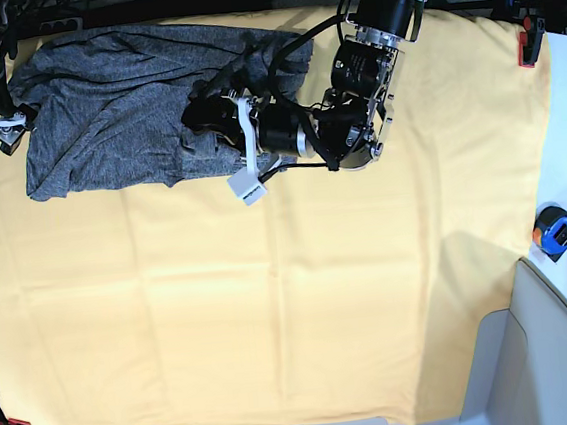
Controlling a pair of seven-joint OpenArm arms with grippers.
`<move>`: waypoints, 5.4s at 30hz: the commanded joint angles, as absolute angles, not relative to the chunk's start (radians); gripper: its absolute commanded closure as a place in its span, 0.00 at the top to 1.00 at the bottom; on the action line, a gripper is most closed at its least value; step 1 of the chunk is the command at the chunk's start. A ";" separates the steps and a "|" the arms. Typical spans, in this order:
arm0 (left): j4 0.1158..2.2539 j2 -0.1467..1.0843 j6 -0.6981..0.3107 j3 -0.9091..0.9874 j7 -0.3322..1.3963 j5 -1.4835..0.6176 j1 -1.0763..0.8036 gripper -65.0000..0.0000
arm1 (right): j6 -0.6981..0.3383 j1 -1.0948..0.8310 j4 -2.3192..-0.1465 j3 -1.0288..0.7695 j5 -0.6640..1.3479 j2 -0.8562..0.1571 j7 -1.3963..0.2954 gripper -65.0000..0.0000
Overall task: Fold the T-shirt properly
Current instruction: 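Lay the folded end down with the left gripper onto the strip, then push the folded end further toward the right gripper with the left gripper, then press the grey shirt bundle flat with the left gripper while right gripper holds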
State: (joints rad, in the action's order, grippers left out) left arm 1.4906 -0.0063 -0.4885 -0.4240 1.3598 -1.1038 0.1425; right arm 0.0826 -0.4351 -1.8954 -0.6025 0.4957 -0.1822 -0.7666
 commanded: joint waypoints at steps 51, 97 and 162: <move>1.807 0.189 -0.340 -0.469 1.118 -0.719 0.045 0.00 | 0.081 -0.435 -1.899 -0.584 0.493 -0.196 -0.743 0.72; 1.931 0.188 -0.407 -0.794 1.015 -0.697 -0.008 0.00 | 0.081 -0.401 -1.810 -0.578 0.493 -0.199 -0.743 0.72; 1.636 0.041 -0.214 -0.889 0.479 -0.433 0.110 0.00 | 0.081 -0.404 -1.813 -0.536 0.493 -0.196 -0.743 0.72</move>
